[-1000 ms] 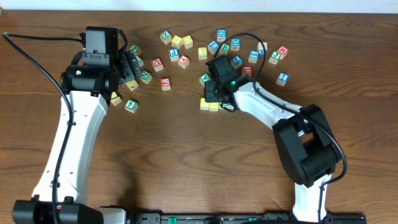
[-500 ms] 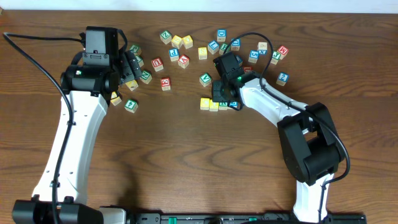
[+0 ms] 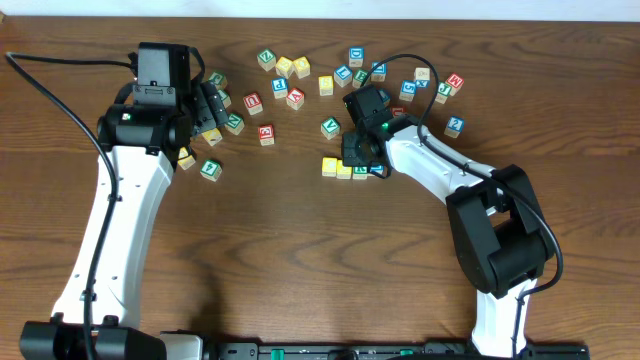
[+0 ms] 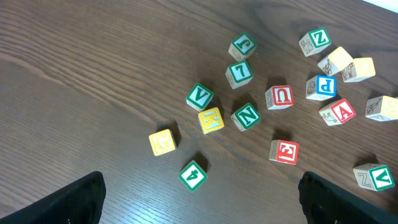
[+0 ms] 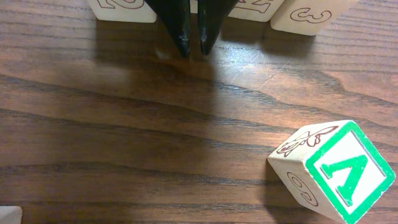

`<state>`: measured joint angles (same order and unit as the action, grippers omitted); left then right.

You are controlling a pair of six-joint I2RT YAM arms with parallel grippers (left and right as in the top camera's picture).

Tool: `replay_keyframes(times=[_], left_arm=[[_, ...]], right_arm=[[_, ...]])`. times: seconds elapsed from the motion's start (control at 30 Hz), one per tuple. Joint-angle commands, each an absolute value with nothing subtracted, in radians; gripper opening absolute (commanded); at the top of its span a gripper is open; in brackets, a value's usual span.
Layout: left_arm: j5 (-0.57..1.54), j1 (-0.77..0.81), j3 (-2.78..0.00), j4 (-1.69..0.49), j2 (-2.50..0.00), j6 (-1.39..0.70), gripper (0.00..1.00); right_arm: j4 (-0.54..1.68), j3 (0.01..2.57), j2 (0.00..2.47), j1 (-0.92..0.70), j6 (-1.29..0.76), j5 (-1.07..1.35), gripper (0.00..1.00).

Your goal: Spell out CORL

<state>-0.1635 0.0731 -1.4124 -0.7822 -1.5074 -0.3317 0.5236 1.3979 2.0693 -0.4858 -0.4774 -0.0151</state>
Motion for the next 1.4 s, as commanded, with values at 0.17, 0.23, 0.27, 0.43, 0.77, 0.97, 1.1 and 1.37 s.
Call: replay_keyframes(times=[0.17, 0.23, 0.27, 0.43, 0.77, 0.97, 1.1, 1.37], left_arm=[[-0.169, 0.070, -1.418, -0.785, -1.504, -0.322, 0.98], [-0.169, 0.070, -1.418, -0.785, -1.504, -0.322, 0.98], [-0.169, 0.070, -1.418, -0.785, -1.504, -0.322, 0.98], [-0.169, 0.070, -1.418, -0.785, -1.504, -0.322, 0.98], [-0.169, 0.070, -1.418, -0.785, -1.504, -0.322, 0.98], [-0.169, 0.070, -1.418, -0.785, -1.504, -0.322, 0.98], [-0.169, 0.070, -1.418, -0.785, -1.504, -0.322, 0.98], [-0.169, 0.070, -1.418, -0.785, -1.504, -0.322, 0.98]], right_arm=[[0.527, 1.415, 2.038, -0.478, -0.463, -0.005, 0.03], [0.527, 1.415, 2.014, -0.468, -0.463, -0.005, 0.04], [0.528, 1.415, 2.000, -0.462, -0.463, -0.005, 0.04], [0.539, 1.415, 1.954, -0.430, -0.463, -0.006, 0.04], [0.576, 1.410, 1.971, -0.417, -0.463, -0.014, 0.03], [0.584, 1.410, 1.975, -0.416, -0.463, -0.025, 0.04], [0.590, 1.409, 1.982, -0.417, -0.463, -0.025, 0.04], [0.595, 1.395, 1.983, -0.417, -0.467, -0.033, 0.04]])
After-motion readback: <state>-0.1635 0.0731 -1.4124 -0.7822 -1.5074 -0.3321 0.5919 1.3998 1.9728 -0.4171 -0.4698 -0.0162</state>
